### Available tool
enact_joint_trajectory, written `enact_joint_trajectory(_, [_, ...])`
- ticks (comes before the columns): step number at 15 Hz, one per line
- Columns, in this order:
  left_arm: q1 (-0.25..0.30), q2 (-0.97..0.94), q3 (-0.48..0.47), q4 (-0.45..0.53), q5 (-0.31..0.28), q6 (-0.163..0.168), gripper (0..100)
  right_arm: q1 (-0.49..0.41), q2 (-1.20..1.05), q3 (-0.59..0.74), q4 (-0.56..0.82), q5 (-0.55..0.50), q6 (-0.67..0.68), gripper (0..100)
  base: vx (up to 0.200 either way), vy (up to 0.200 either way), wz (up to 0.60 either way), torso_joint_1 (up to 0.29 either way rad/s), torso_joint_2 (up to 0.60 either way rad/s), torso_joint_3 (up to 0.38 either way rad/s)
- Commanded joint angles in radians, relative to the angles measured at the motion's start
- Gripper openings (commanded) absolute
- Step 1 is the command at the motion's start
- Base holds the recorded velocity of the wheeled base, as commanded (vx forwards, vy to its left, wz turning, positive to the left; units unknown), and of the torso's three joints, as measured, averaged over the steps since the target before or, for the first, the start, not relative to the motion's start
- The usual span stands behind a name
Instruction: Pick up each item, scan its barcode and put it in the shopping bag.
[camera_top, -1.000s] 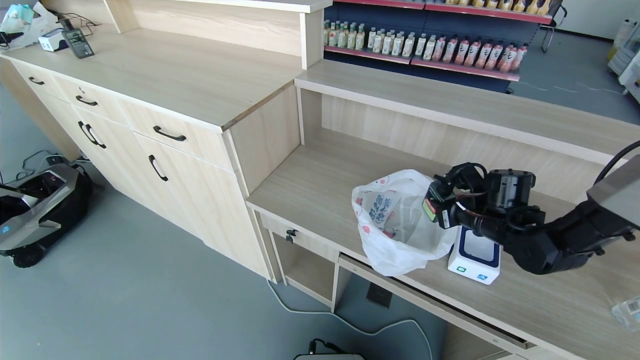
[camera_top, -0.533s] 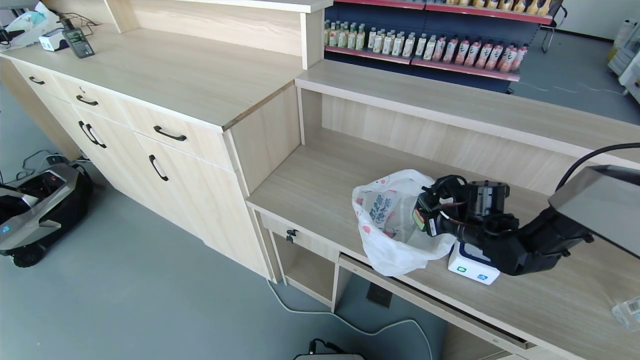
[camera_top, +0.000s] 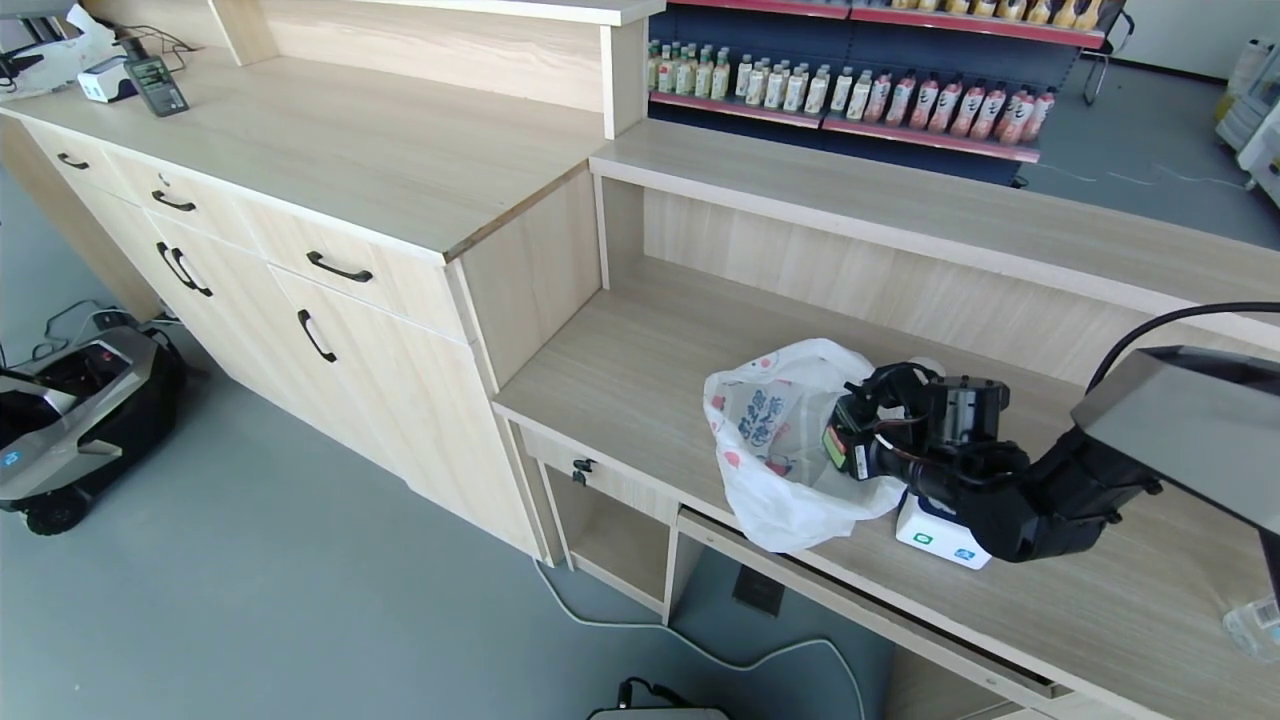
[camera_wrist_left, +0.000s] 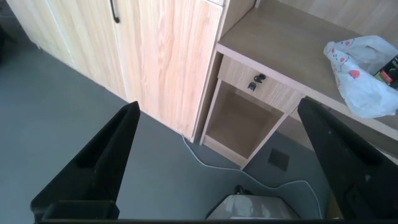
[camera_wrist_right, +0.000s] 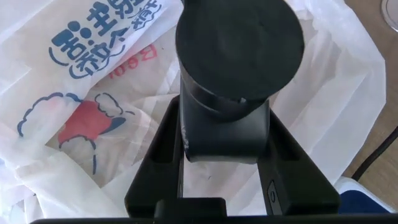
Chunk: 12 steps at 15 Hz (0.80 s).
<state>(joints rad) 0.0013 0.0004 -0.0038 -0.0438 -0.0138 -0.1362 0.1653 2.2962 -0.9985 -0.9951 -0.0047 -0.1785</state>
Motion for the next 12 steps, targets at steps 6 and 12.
enact_joint_trajectory(6, [0.000, 0.000, -0.001, -0.001, 0.000, 0.000, 100, -0.004, -0.018, 0.014, -0.004, -0.005, 0.034, 100, 0.000, 0.000, 0.00, 0.000, 0.00, 0.000])
enact_joint_trajectory(12, [0.000, 0.000, -0.001, -0.001, 0.000, 0.001, 100, -0.121, -0.699, 0.391, 0.205, -0.006, -0.036, 100, 0.000, 0.000, 0.00, 0.000, 0.00, 0.000])
